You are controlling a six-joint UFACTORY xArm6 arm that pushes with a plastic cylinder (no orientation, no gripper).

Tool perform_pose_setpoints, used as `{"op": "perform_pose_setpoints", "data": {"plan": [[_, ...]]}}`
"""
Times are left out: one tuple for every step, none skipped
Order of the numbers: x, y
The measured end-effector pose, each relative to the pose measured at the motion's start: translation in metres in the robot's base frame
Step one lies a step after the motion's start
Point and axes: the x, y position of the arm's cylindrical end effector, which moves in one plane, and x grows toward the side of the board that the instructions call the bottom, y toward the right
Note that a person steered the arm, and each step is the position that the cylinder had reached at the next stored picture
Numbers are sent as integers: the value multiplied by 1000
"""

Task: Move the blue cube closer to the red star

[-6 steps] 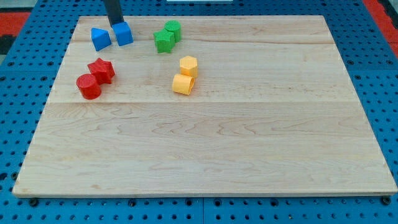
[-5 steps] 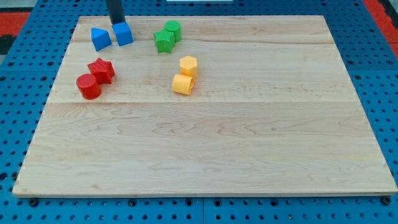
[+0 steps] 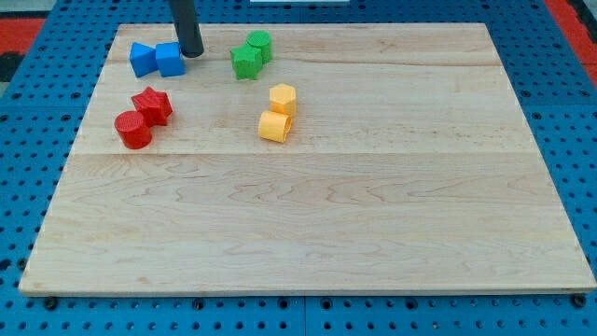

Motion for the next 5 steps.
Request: {"op": "perform_pose_setpoints", "data": {"plan": [[-27,-8],[-20,-31],[14,-31],[29,-23],[0,-13]]}}
